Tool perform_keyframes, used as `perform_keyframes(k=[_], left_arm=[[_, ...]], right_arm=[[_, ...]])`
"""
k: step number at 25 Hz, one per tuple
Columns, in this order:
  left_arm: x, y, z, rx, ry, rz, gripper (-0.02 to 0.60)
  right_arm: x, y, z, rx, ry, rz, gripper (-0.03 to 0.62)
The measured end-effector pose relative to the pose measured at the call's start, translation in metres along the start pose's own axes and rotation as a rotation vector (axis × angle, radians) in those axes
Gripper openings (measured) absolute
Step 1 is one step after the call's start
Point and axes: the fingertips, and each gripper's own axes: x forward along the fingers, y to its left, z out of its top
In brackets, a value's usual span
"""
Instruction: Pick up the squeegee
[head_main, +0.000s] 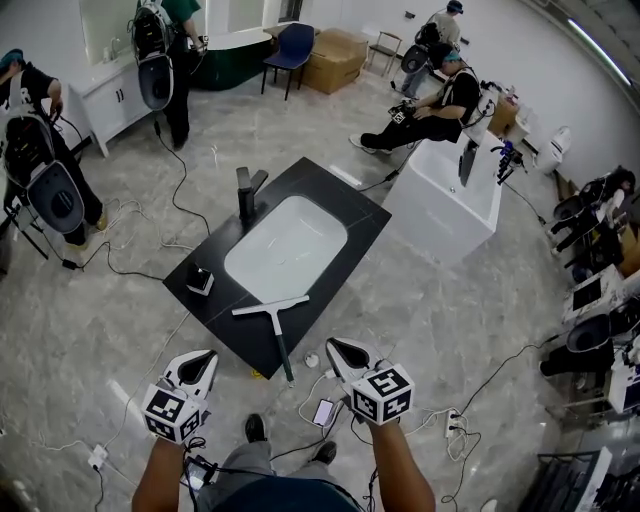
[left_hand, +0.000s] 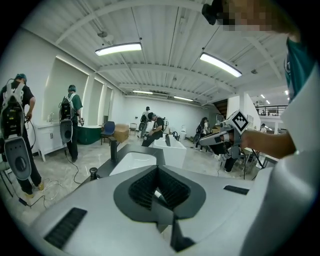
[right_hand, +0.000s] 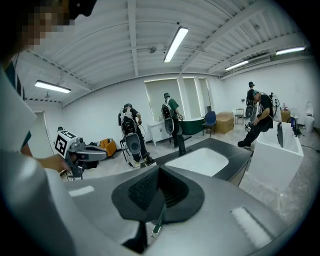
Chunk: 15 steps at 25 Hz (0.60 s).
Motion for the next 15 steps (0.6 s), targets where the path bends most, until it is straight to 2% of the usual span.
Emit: perform_keyframes(k=[8,15], left_arm=[[0.003,0.021,-0.028,-0.049,0.032,0.022,0.006],[0.018,0.031,-0.037,-0.071,0.036,0.022,0.006]], right_arm=[[0.041,0.001,-0.025,0.026,0.064,0.03,0.009],[0.069,-0.004,-0.044,0.046,0.109,0.05,0.009]])
